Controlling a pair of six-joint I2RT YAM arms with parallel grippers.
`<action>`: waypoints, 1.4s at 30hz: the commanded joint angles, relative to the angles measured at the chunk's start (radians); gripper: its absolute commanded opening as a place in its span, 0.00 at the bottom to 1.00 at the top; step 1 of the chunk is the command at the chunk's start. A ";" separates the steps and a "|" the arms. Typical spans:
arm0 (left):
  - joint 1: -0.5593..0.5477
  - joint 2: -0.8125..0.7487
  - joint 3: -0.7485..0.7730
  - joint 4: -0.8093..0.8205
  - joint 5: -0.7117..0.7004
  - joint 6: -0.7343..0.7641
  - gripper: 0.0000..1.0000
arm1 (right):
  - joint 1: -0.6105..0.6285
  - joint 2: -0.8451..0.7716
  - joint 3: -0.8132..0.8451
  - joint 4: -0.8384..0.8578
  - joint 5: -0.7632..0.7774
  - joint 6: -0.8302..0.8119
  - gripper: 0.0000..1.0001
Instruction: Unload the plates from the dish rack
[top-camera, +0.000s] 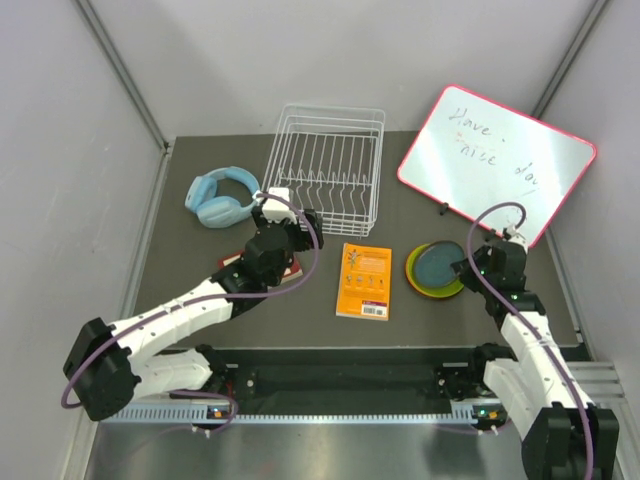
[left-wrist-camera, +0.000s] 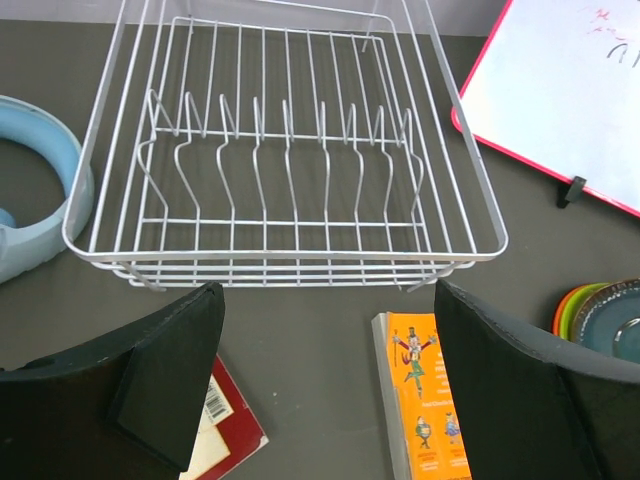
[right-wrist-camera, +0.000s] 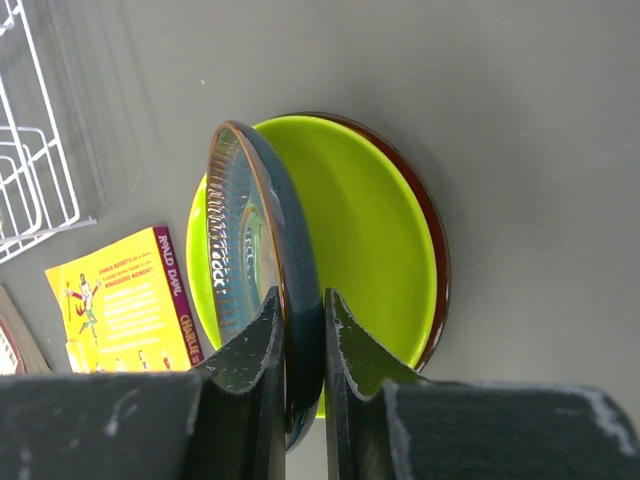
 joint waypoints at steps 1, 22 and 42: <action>0.000 -0.002 0.013 0.001 -0.068 0.050 0.90 | -0.009 0.019 0.022 0.069 -0.018 -0.028 0.17; 0.000 -0.003 0.025 -0.051 -0.116 0.088 0.90 | -0.009 -0.079 0.143 -0.101 0.111 -0.128 0.44; 0.000 -0.040 0.019 -0.084 -0.157 0.111 0.90 | -0.007 -0.217 0.082 0.059 0.000 -0.238 0.87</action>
